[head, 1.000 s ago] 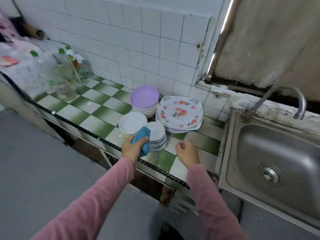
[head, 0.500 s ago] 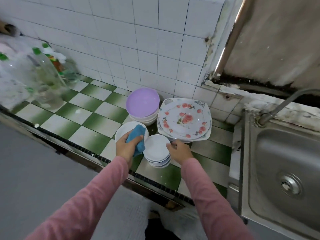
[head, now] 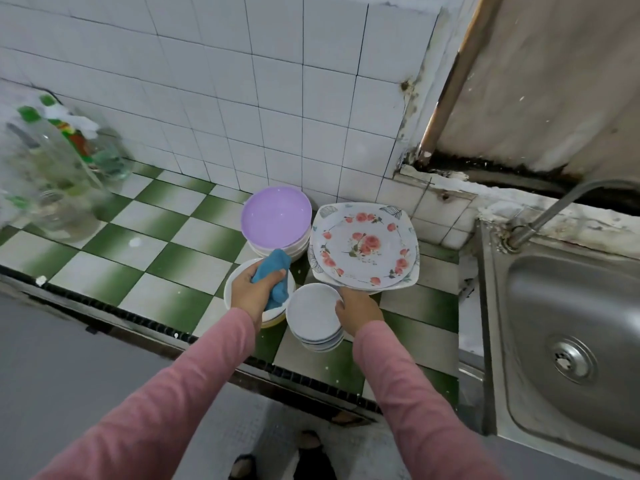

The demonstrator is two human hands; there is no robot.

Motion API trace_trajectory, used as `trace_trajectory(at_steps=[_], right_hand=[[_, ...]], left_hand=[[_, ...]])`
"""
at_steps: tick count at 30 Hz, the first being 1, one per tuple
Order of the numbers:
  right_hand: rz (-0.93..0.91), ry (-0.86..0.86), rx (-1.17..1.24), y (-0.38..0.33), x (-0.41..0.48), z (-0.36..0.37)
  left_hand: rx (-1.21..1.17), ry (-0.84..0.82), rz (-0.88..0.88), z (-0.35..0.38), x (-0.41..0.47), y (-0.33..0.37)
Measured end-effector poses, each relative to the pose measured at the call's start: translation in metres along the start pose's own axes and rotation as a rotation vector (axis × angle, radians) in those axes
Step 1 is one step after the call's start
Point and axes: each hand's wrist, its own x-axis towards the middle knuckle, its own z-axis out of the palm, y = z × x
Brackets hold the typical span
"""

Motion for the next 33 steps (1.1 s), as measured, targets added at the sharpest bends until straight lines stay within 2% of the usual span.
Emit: trace_trajectory(at_steps=[7,20,33], right_hand=[[0.017,0.046,0.126,-0.005,-0.012,-0.004],[0.061,0.163,0.245,-0.010,-0.018,-0.017],[0.132,0.399,0.351,-0.004,-0.029,-0.023]], left_hand=[[0.108,-0.086,0.013,-0.007,0.002,0.007],[0.130,-0.189,0.032,-0.018,0.016,0.010],[0.162,-0.217,0.021,-0.008,0.026,0.007]])
